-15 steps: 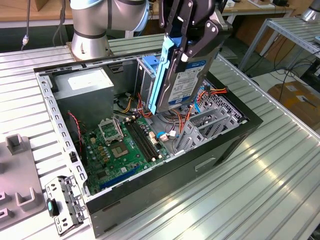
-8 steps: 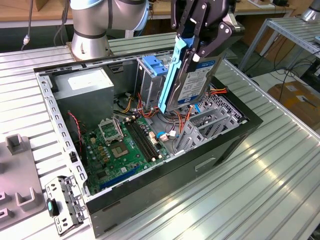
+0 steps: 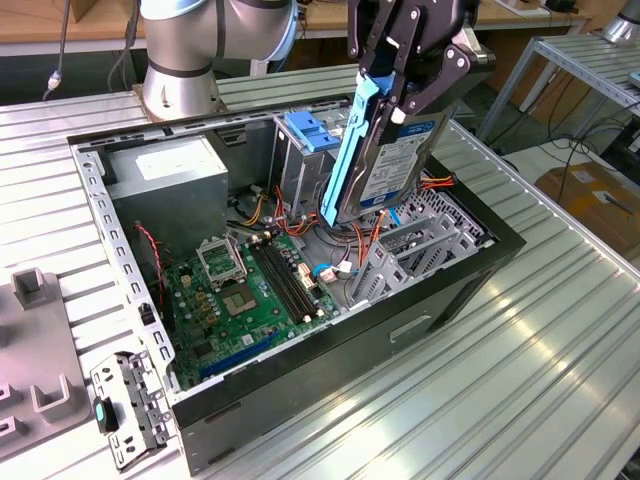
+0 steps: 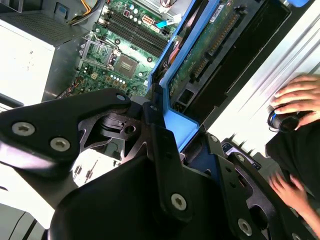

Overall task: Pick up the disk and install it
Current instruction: 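Insert the disk into the insertion slot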

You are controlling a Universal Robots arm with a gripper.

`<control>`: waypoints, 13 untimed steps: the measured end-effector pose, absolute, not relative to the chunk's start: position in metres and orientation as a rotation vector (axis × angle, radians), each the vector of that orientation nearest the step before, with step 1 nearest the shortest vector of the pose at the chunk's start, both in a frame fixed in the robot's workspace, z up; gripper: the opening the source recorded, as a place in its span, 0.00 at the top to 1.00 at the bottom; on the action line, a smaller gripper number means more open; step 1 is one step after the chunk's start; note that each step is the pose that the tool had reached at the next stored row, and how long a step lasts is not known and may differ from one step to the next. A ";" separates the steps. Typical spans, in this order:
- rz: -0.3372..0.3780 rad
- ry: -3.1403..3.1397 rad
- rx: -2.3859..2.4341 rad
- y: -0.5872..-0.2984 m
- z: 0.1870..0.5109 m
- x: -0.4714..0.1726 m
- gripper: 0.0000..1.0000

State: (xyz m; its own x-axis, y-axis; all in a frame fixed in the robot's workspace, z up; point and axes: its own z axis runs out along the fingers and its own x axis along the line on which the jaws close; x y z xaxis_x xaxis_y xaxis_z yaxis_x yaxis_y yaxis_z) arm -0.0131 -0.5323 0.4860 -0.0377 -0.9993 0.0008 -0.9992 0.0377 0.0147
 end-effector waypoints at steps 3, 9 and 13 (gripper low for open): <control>-0.016 -2.255 2.172 -0.532 0.486 -0.013 0.63; -0.016 -2.255 2.172 -0.533 0.486 -0.013 0.63; -0.016 -2.255 2.171 -0.544 0.486 -0.013 0.63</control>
